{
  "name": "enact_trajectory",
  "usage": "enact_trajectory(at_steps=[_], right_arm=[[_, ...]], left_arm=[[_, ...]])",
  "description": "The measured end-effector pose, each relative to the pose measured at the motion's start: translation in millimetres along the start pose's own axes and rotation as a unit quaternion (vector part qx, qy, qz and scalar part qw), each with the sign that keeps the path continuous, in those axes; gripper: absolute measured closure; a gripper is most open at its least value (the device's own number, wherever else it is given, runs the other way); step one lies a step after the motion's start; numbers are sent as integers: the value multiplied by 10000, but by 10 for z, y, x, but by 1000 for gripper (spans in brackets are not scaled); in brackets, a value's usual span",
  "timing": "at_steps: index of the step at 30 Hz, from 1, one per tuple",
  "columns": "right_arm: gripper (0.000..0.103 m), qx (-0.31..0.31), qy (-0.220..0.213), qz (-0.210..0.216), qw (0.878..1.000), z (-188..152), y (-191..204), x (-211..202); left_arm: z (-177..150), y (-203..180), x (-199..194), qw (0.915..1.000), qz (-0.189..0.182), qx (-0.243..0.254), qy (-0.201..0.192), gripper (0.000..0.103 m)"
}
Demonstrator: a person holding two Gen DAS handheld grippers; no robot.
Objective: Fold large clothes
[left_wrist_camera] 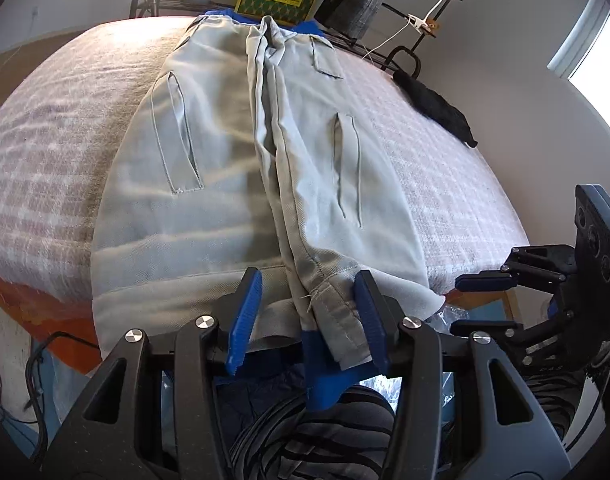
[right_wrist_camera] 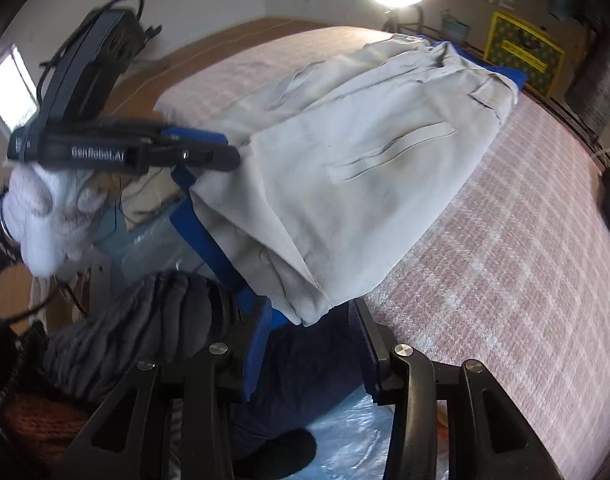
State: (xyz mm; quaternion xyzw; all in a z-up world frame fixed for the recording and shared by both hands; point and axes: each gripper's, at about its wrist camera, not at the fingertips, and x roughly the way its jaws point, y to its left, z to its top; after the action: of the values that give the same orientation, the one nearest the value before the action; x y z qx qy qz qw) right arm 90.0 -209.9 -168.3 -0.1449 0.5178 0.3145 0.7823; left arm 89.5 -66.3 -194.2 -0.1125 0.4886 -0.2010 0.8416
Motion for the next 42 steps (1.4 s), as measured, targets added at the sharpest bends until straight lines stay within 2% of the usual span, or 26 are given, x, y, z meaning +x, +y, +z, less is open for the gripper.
enact_trajectory(at_steps=[2,3,5,10,12,15,18,21,22,23,26,28,31,37,40,42], right_arm=[[61,-138,48,-44,9999,12,-10,92],[62,-172,82,-33,9998,22,-15,138],[69,-263,161,40,9995,18,-9,224],[75,-527,197,56,9984,-25,83,269],[80,-587,187,254,9978,-42,99,205],[80,-812,194,81,9965,-38,116,164],[76,-913,192,-16,9956,4,87,193],[78,-1169,366,-23,9925,21,148,315],[84,-1249,416,-44,9913,13,170,342],[97,-1284,472,53,9906,4,187,352],[101,-1371,421,136,9896,-15,252,281],[102,-1405,422,30,9892,-20,290,260],[103,-1232,242,-249,9918,5,313,182],[103,-487,-522,-721,9948,-14,295,-305],[103,244,-911,-865,9918,-108,294,-457],[103,676,-831,-865,9905,-173,330,-375]], left_arm=[[4,-33,25,9999,-1,132,51,71],[4,-54,31,9998,20,203,57,74],[6,-110,45,9992,66,382,68,83],[18,-169,74,9986,132,500,52,85],[18,-167,73,9986,134,504,51,85],[32,-184,84,9981,154,595,53,85],[17,-199,75,9976,194,665,39,86],[20,-198,76,9974,216,685,44,86],[24,-196,77,9974,222,680,50,87],[25,-195,73,9974,224,679,47,87],[37,-215,65,9970,251,727,37,88],[37,-230,58,9968,264,749,29,88],[52,-247,14,9972,232,713,-27,90],[136,-293,-156,9982,-106,539,-227,91],[125,-340,-223,9973,-215,597,-371,92],[75,-356,-197,9962,-133,775,-374,93]])
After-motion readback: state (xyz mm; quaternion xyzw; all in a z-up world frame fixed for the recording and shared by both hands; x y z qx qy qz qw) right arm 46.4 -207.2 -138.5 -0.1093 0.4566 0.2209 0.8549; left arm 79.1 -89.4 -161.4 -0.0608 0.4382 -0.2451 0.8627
